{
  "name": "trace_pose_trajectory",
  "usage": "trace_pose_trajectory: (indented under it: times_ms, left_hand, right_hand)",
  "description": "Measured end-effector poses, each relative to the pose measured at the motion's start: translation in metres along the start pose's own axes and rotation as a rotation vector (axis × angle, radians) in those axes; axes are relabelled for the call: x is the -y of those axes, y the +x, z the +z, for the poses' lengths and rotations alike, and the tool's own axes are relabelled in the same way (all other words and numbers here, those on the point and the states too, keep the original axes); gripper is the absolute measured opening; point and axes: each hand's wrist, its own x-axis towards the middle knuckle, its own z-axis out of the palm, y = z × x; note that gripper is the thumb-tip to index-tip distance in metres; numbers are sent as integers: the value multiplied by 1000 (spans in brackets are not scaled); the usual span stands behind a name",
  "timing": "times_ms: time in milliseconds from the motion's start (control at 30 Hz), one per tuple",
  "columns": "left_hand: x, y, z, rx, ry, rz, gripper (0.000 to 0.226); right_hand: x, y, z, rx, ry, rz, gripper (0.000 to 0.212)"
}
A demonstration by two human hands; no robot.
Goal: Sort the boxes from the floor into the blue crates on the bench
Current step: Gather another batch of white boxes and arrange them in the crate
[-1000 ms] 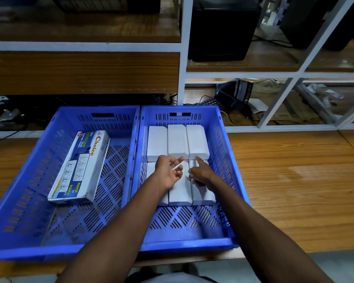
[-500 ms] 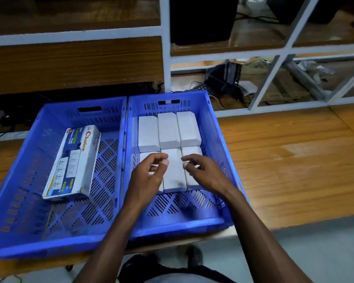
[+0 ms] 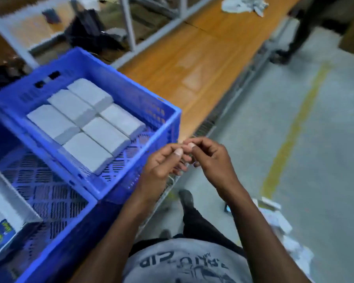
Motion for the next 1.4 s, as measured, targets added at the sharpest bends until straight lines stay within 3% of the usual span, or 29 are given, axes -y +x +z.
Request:
trace_pose_trajectory:
  times_ms: [233, 400, 600, 1000, 1233, 1400]
  left_hand:
    - [85, -38, 54, 270, 218, -421, 21]
    - [141, -57, 101, 393, 303, -569, 31]
    - [206, -86, 181, 504, 431, -687, 33]
    - [308, -155, 360, 619, 609, -863, 37]
    - [355, -120, 410, 645, 785, -929, 36]
    - [440, -68, 429, 730, 927, -938, 35]
  right_hand:
    - [-81, -136, -66, -258, -99, 395, 16]
    - [-143, -219, -114, -458, -169, 547, 8]
    - [-207, -316, -186, -567, -124, 700, 15]
    - [-310, -429, -352, -679, 25, 873, 27]
    - [-362, -432, -401, -656, 100, 1002, 21]
    - [-461, -434, -414, -615, -22, 1120, 25]
